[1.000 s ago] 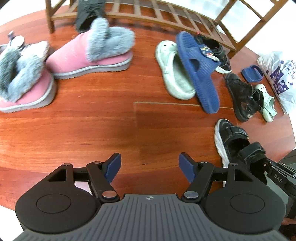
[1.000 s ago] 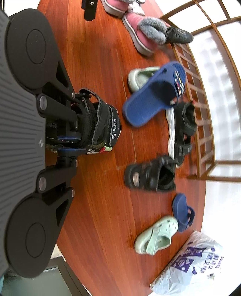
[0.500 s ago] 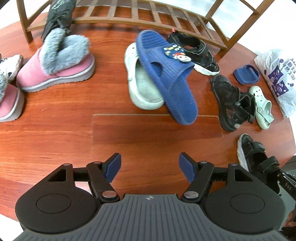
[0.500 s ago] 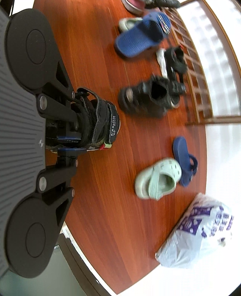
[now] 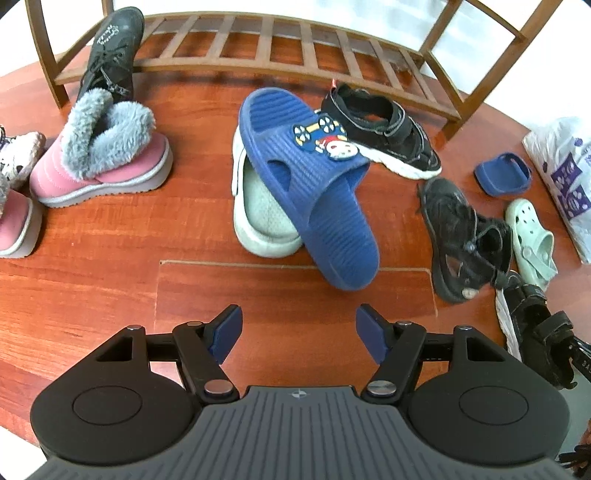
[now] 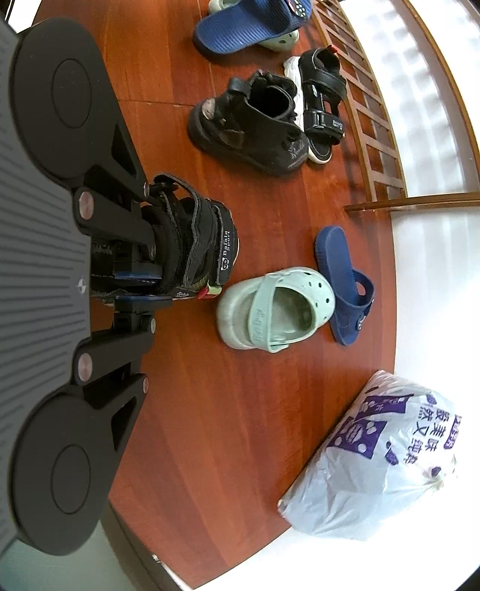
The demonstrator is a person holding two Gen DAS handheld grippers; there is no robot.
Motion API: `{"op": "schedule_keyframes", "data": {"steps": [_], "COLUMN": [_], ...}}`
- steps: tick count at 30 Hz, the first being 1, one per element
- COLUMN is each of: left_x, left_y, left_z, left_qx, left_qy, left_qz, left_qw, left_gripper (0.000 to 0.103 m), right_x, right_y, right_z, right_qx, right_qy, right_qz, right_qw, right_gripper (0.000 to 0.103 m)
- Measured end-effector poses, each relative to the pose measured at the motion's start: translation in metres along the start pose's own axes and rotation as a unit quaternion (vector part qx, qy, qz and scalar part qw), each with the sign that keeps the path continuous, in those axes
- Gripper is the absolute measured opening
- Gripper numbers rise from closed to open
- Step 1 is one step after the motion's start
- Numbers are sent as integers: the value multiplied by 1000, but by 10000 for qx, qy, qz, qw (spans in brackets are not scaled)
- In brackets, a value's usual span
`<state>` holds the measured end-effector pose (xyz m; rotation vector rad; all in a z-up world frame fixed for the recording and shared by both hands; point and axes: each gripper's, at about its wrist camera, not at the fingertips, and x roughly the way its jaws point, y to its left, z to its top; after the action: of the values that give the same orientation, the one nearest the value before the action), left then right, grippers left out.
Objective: Organize scattered shoes
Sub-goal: 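Carry the sandal with the right tool while the left tool approaches the blue slipper, then grasp the blue slipper with the left tool while the right tool holds the sandal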
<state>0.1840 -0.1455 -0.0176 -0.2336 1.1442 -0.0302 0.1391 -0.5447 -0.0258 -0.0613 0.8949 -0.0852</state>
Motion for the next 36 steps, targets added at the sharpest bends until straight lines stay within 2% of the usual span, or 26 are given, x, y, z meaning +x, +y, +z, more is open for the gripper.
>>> {"op": "schedule_keyframes", "data": {"steps": [10,12,13,14,18,22,27,31,36], "left_x": [5,8,9,11,17,26,40,46,53], "left_y": [-10,-11,-12,-13,-16,-19,-16,-16,-13], "left_z": [11,13,13,14,19,26,36,42,47], "left_qx": [-107,-98,-94,-96,-66,-47,-187,-254,-375], "left_qy": [-179,-193,-200,-206,-264,-315,-244,-265,-386], "left_qz": [180,197,206,214,256,329,356,323,348], "left_qw": [9996,9996,9995,9995,9993,9989,9989,9988,9979], "left_gripper": [69,65,64,63,62,56,38,32,17], "right_x": [-10,-13,-14,-16,-21,-27,-43,-51,-52], "right_y": [-13,-15,-16,-17,-22,-27,-21,-26,-33], "right_z": [6,6,7,7,8,10,11,12,9], "right_qx": [-55,-62,-66,-69,-83,-98,-111,-92,-20], "right_qy": [-105,-128,-140,-152,-198,-245,-305,-358,-302], "right_qz": [189,227,247,266,343,421,465,400,295], "right_qw": [9998,9996,9996,9995,9992,9988,9984,9985,9991], "right_gripper": [15,28,42,49,50,68,68,68,70]}}
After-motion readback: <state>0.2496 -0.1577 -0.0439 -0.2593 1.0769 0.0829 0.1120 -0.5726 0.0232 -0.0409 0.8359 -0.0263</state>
